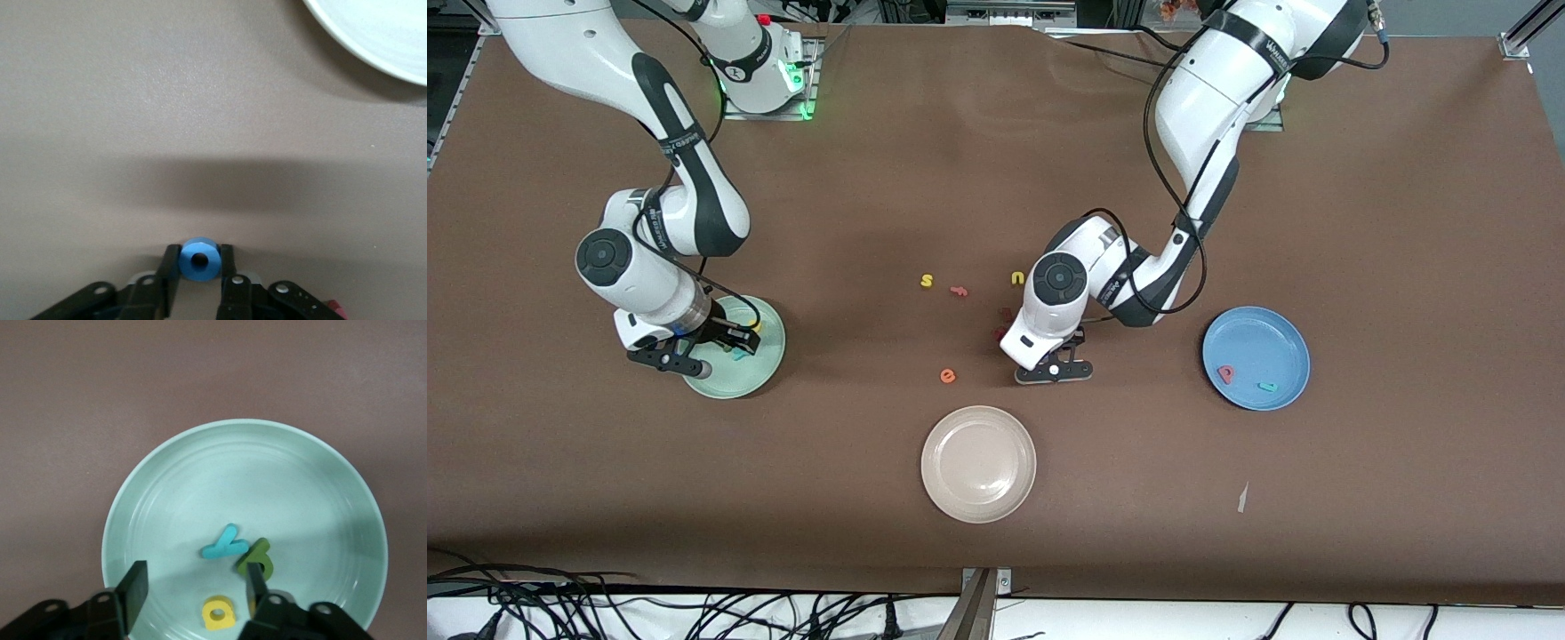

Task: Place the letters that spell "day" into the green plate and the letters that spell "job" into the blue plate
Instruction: 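Release the y and retract the right gripper while the left gripper carries the o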

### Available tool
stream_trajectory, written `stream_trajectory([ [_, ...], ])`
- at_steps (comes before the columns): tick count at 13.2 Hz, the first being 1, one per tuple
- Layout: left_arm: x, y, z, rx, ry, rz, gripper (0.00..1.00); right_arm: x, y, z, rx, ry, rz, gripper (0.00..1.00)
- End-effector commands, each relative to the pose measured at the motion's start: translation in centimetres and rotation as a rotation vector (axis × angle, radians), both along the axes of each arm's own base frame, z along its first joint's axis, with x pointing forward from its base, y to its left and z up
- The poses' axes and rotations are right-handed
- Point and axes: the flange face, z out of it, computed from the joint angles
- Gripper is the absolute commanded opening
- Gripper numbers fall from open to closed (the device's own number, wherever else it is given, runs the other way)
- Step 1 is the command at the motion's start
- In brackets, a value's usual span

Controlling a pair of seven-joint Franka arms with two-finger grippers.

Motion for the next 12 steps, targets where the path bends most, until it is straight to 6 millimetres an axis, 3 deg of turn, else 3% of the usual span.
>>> stream_trajectory([
  [1, 0.2, -0.2, 0.3, 0.026, -0.022, -0.012, 0.16, 0.5, 0.3, 1.0, 0.012, -0.02, -0.006, 1.0],
  [3, 0.4, -0.1, 0.6, 0.025, -0.027, -0.013, 0.13, 0.3, 0.4, 2.8, 0.016, -0.023, -0.01, 1.0],
  [5, 1.3, 1.1, 1.9, 0.039, -0.035, -0.041, 0.09, -0.2, 0.4, 5.9, 0.015, 0.005, -0.016, 1.0],
  [8, 3.7, 5.8, 4.9, 0.06, -0.008, -0.126, 0.16, -1.2, 0.7, 10.5, 0.01, 0.025, 0.001, 1.0],
  [10, 3.6, 8.3, 6.5, 0.094, 0.05, -0.215, 0.16, -2.1, 1.3, 14.0, 0.011, 0.031, 0.018, 1.0],
  [12, 4.0, 12.4, 8.0, 0.096, 0.066, -0.257, 0.16, -3.1, 2.5, 18.1, -0.005, 0.031, 0.062, 1.0],
])
